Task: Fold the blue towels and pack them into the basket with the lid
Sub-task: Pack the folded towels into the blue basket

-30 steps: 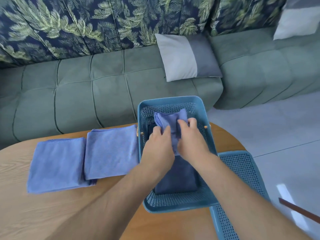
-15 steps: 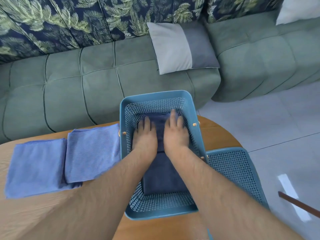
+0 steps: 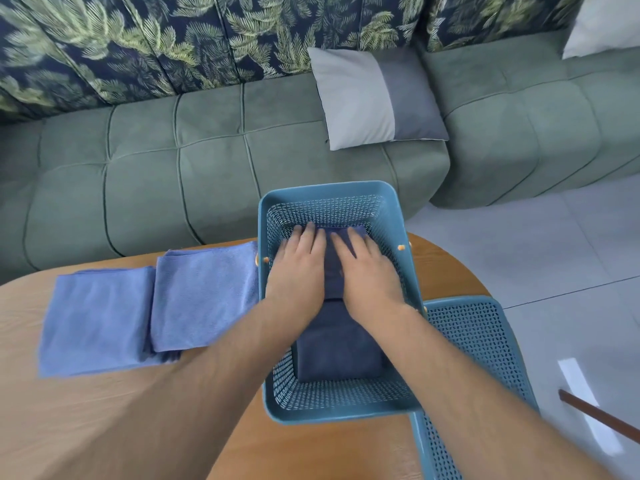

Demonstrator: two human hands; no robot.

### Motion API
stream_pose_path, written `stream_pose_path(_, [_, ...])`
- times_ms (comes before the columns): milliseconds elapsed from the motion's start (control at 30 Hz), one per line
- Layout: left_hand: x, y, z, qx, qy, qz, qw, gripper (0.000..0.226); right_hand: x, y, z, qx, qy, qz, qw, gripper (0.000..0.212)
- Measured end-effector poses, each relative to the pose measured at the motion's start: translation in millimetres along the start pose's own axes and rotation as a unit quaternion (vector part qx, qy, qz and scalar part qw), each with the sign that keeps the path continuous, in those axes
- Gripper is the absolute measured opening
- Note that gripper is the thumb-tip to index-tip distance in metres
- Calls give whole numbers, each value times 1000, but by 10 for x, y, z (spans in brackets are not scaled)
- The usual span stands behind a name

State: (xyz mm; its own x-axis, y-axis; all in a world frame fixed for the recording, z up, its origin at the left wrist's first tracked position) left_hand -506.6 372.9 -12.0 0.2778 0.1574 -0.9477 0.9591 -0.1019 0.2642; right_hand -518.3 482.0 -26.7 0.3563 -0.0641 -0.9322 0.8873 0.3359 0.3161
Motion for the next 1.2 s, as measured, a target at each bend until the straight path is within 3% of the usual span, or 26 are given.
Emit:
stream_pose_path(100, [-388, 324, 123, 17, 73, -86, 993, 75, -417, 236, 122, 18, -89, -82, 992, 63])
stream_pose_path(200, [-635, 678, 486, -1, 80, -145, 986, 69, -718, 380, 504, -20, -103, -169, 980, 59])
stream_pose_path(367, [-642, 1175, 1347, -85, 70, -155, 982, 61, -692, 337, 1500, -101, -86, -176, 975, 65])
stream_pose_path(600, [-377, 1763, 2434, -189, 66, -102, 974, 64, -104, 247, 2805, -173, -76, -64, 980, 77])
stream_pose_path(767, [-124, 2039, 3000, -290, 144, -23, 946, 71, 303, 146, 3197, -129, -100, 56, 985, 59])
stream_pose_path(867, [-66, 2068, 3098, -300, 232, -5, 925, 72, 387, 78, 3255, -54, -123, 66, 989, 54])
stream_pose_path(1000, [-110, 2105, 3209, -322, 251, -29, 912, 63, 377, -15, 3322, 7, -157, 64, 985, 49])
stream_pose_path(1200, [-193, 2138, 3310, -330, 299, -66, 893, 52, 356, 68, 3389, -11, -193, 57, 980, 61])
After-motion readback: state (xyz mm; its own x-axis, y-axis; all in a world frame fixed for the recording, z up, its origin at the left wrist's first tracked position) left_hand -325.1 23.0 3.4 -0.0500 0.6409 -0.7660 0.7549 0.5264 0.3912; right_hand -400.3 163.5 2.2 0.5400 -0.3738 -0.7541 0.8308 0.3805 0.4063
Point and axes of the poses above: each hand's wrist, its own y-axis away from the middle knuckle, its own x-axis out of the palm, z = x × y, the point moved 6 cm from there along -y, towards the middle knuckle, and after that the axes turned 1 degree about z, right-handed, at the moved point
